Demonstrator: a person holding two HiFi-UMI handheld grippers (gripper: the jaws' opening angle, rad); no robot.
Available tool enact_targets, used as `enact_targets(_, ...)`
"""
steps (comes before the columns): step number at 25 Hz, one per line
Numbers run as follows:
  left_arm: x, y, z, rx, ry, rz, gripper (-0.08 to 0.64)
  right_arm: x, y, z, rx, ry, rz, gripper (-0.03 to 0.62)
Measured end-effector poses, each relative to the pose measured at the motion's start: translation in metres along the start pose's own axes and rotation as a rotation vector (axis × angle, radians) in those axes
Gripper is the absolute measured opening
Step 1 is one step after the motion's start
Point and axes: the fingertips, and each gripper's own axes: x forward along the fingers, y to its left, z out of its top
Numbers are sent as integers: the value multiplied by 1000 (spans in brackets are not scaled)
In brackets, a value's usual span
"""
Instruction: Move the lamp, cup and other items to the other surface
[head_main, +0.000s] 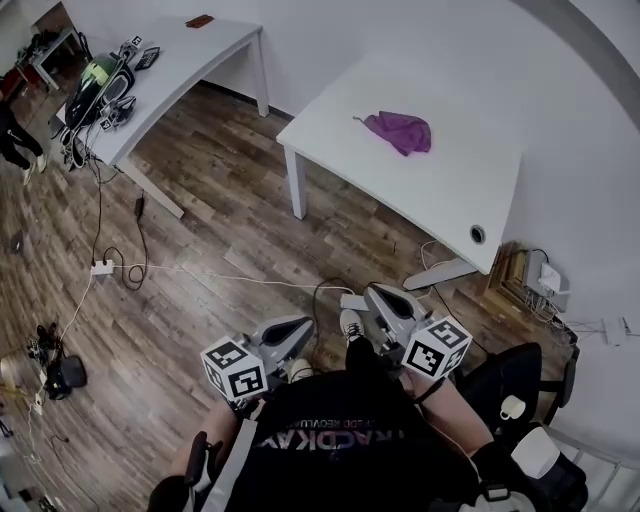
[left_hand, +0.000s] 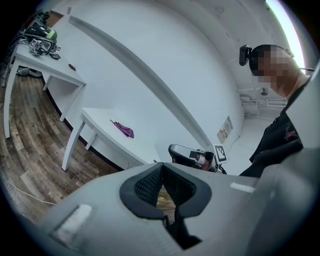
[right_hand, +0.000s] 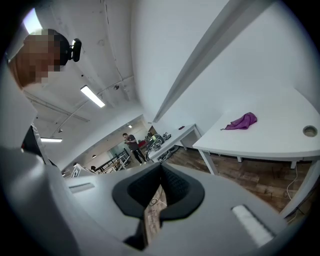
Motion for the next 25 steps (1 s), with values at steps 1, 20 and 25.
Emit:
enact_targets(1, 8, 3, 3, -6, -1, 7, 3, 2, -10, 6, 3, 3, 0, 6)
enact_targets(20, 95, 51, 38, -97, -53, 204, 3, 50, -239, 102, -57, 76, -153, 84)
enact_targets(25, 93, 60, 37, -144, -65, 282, 3, 73, -303, 125, -100, 105, -219, 97)
